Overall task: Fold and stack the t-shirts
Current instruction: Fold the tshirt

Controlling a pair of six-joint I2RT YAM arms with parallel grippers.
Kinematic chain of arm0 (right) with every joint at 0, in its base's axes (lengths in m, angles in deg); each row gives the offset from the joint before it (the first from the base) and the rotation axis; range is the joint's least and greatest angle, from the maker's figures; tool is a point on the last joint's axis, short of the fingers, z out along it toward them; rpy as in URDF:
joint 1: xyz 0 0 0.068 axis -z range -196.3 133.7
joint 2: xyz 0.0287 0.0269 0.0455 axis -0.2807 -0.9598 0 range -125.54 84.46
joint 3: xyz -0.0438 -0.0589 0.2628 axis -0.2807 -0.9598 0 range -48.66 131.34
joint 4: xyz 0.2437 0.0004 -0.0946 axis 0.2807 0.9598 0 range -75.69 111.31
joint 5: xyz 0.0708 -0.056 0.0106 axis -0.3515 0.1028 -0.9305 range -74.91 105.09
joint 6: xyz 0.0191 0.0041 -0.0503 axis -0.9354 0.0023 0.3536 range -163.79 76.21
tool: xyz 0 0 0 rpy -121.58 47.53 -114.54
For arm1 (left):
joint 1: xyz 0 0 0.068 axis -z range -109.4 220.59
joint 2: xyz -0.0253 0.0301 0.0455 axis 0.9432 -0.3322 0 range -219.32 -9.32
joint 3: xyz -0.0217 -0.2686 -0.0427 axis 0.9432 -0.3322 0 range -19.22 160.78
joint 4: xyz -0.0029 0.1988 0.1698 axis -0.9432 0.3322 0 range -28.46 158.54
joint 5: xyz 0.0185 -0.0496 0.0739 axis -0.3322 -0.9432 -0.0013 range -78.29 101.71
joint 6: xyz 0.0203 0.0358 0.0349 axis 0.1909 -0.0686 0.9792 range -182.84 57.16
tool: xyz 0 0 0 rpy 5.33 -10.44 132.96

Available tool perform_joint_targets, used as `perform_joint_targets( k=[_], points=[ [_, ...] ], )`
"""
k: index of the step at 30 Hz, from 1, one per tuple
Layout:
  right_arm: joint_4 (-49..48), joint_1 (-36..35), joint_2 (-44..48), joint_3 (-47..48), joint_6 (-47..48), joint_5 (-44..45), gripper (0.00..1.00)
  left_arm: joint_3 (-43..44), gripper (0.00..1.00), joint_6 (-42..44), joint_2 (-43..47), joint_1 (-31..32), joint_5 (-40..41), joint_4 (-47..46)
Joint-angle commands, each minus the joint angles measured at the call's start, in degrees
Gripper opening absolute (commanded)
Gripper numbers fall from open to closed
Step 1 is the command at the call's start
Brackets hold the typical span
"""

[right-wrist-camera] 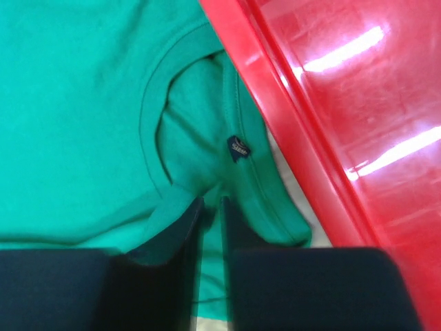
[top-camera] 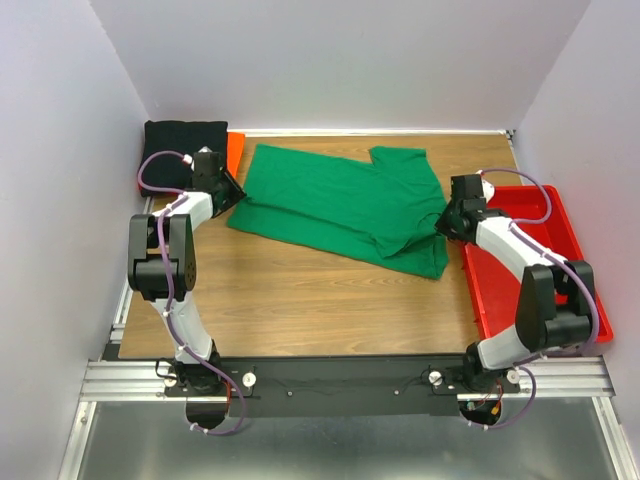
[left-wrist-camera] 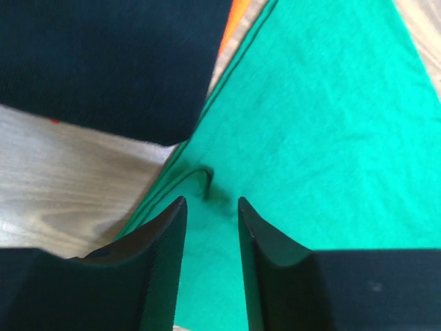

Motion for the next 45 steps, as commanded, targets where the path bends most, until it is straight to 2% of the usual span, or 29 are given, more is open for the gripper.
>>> perform_joint_targets(
  k=[1, 4, 6, 11, 12, 15, 22, 30, 34, 38, 42, 45],
  points=[
    [-1.0, 0.9, -3.5, 4.1, -0.5, -2.0, 0.35, 2.0, 0.44, 2.0, 2.9, 0.1, -0.9, 1.3],
    [-1.0, 1.0, -4.6, 6.4, -0.4, -3.4, 0.58, 1.0, 0.44, 1.9, 5.5, 0.1, -0.6, 3.3],
    [-1.0, 1.0, -4.3, 7.1, -0.2, -4.8, 0.63, -1.3, 0.42, 1.9, 6.8, 0.2, -0.9, 3.9],
    [-0.9, -0.6, -1.5, 5.1, 1.3, -8.1, 0.63, -8.8, 0.4, 1.2, 11.2, 0.1, -1.7, 1.2],
    [-0.9, -1.2, -1.1, 4.6, 1.3, -8.5, 0.63, -10.8, 0.39, 1.1, 11.5, 1.7, -2.3, 0.7],
    [0.0, -5.8, -0.2, 2.8, 0.7, -7.4, 0.62, -13.0, 0.37, 0.7, 11.5, 2.1, -6.1, -1.1],
    [0.2, -11.2, -2.6, -0.1, -1.9, -5.4, 0.57, -10.2, 0.33, 3.0, 10.8, 3.3, -13.7, -0.1],
    [-0.3, -12.4, -6.9, 0.7, -3.8, -3.4, 0.51, -4.0, 0.33, 9.4, 13.1, 3.7, -17.6, 4.1],
    [-0.6, -12.3, -8.3, 1.3, -4.2, -2.7, 0.49, -2.9, 0.33, 12.1, 14.7, 3.7, -16.7, 4.7],
    [-1.1, -12.4, -9.3, 2.2, -4.5, -2.8, 0.38, -3.0, 0.33, 12.7, 15.8, 3.7, -16.2, 4.4],
    [-1.2, -12.4, -10.2, 3.7, -4.7, -3.0, 0.2, -3.7, 0.33, 13.0, 16.1, 3.7, -16.2, 4.1],
    [-1.2, -12.3, -10.4, 4.9, -4.9, -2.5, 0.15, -4.2, 0.33, 13.0, 16.1, 3.7, -16.2, 3.5]
  ],
)
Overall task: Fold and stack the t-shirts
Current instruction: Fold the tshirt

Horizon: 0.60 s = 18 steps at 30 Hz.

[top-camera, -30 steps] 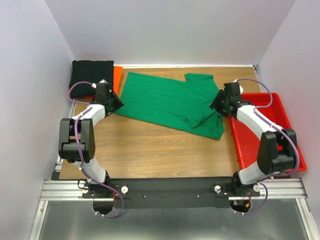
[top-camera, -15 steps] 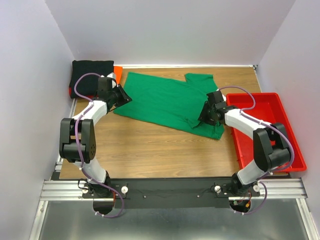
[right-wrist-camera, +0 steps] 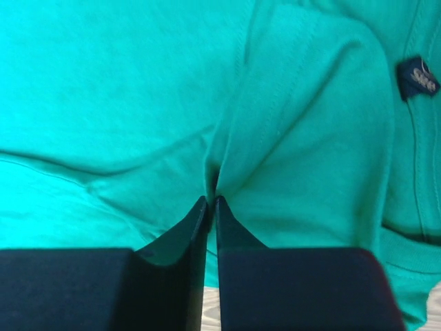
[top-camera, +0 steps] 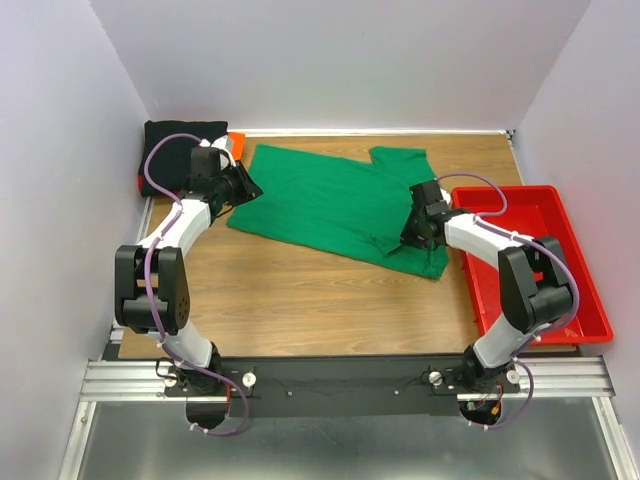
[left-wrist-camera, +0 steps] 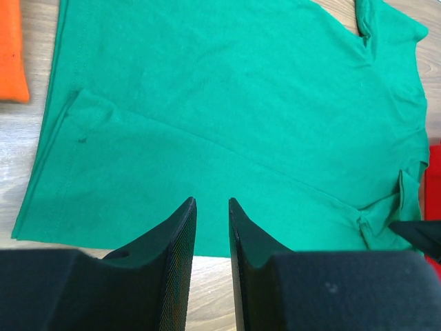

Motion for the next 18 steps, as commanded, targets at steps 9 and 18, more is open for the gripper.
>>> perform_joint_targets(
  k=[9, 18],
  points=[
    [-0.4, 1.6, -5.9, 9.9, -0.7, 3.0, 0.1, -1.1, 0.33, 1.8, 1.6, 0.3, -1.8, -0.8],
    [-1.8, 3.5, -12.0, 15.7, -0.4, 2.8, 0.11, -1.7, 0.33, 1.8, 1.9, 0.3, -2.7, -1.4]
  ],
)
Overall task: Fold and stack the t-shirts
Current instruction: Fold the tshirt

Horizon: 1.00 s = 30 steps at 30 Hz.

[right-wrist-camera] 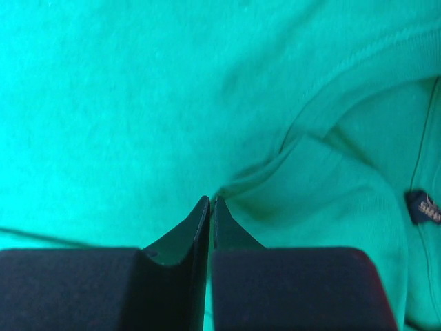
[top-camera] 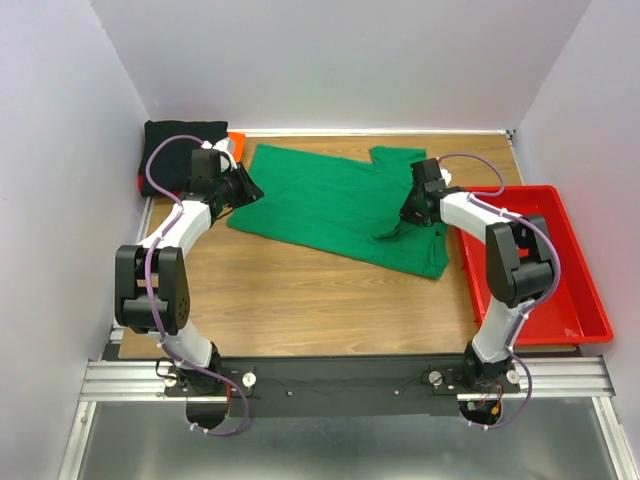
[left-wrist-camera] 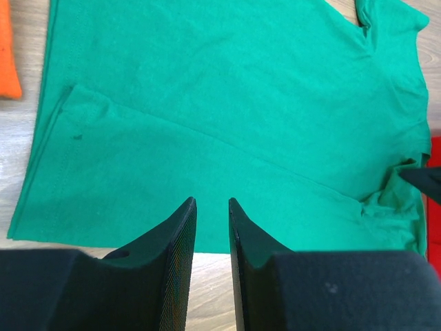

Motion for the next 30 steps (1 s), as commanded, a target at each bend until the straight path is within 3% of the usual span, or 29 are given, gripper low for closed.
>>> perform_joint_targets(
  k=[1, 12, 14, 15, 18, 26, 30],
  points=[
    [-1.1, 0.5, -2.2, 3.1, 0.1, 1.7, 0.11, -0.9, 0.33, 1.0, 2.0, 0.3, -1.9, -0.9],
    [-2.3, 1.0, -1.4, 3.3, 0.3, 1.5, 0.11, -1.4, 0.33, 1.0, 2.0, 0.4, -2.4, -1.3],
    [-2.3, 1.0, 0.3, 1.2, 0.5, 2.0, 0.19, -1.6, 0.33, 1.0, 2.1, 0.5, -2.3, -1.4],
    [-2.2, 1.0, 2.3, 0.2, 0.7, 2.3, 0.3, -1.6, 0.33, 1.0, 2.3, 0.5, -2.2, -1.4],
    [-2.2, 1.0, 6.2, -3.8, 1.2, 1.5, 0.47, -1.6, 0.33, 0.9, 2.3, 0.5, -2.2, -1.5],
    [-2.1, -0.9, 17.4, -12.3, 1.2, -3.2, 0.51, -1.5, 0.33, 0.8, 1.8, 0.6, -2.5, -1.4],
    [-2.0, -2.3, 17.5, -13.2, 0.5, -4.4, 0.53, -1.6, 0.33, 0.8, 1.5, 0.7, -2.5, -1.5]
  ],
)
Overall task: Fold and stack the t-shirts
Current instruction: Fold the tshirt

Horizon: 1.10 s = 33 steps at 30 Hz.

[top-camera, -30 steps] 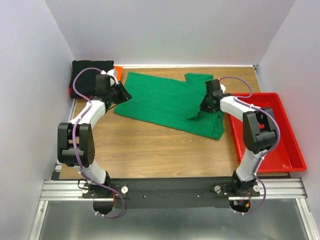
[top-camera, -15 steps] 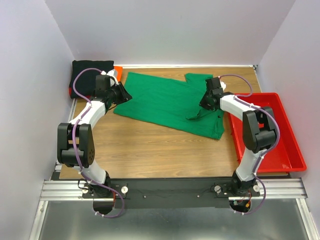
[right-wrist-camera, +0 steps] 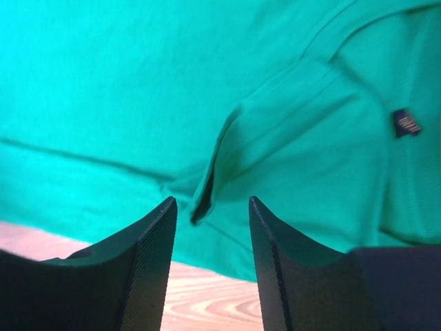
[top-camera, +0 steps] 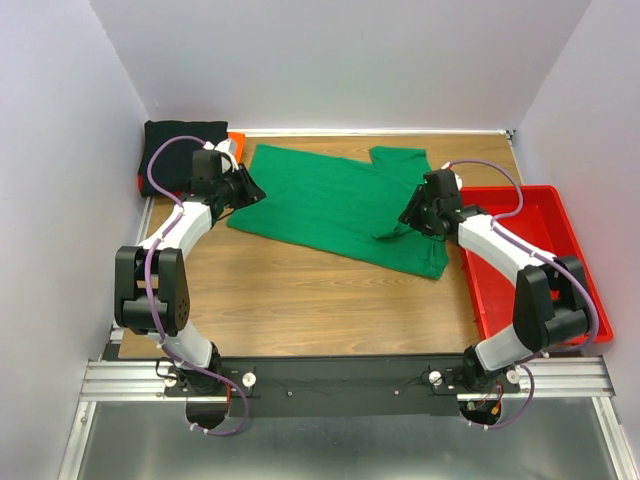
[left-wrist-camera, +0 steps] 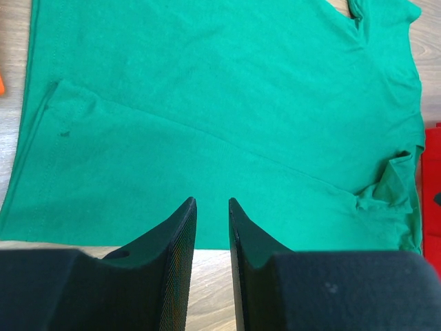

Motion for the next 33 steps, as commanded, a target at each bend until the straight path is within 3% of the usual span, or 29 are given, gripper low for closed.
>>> perform_joint_targets(
  k=[1, 14, 22, 25, 33],
  points=[
    [-0.1, -1.6, 0.1, -1.6, -0.7, -2.6, 0.54, -1.0, 0.33, 0.8, 1.2, 0.4, -1.5, -1.0],
    [-0.2, -4.6, -5.3, 0.9, -1.8, -1.9, 0.51, -1.1, 0.33, 1.0, 1.3, 0.6, -1.1, -1.0],
    [-0.1, -4.6, -7.1, 3.9, -1.5, 0.7, 0.19, -1.1, 0.33, 1.0, 1.2, 0.8, -1.1, -1.0],
    [-0.2, -4.6, -8.6, 6.5, -1.0, 1.7, 0.11, -1.1, 0.33, 1.0, 1.3, 0.8, -1.1, -1.0],
    [-0.2, -4.6, -14.2, 12.2, 0.9, 2.2, 0.1, -1.2, 0.33, 1.2, 1.2, 1.1, -0.9, -0.9]
  ],
)
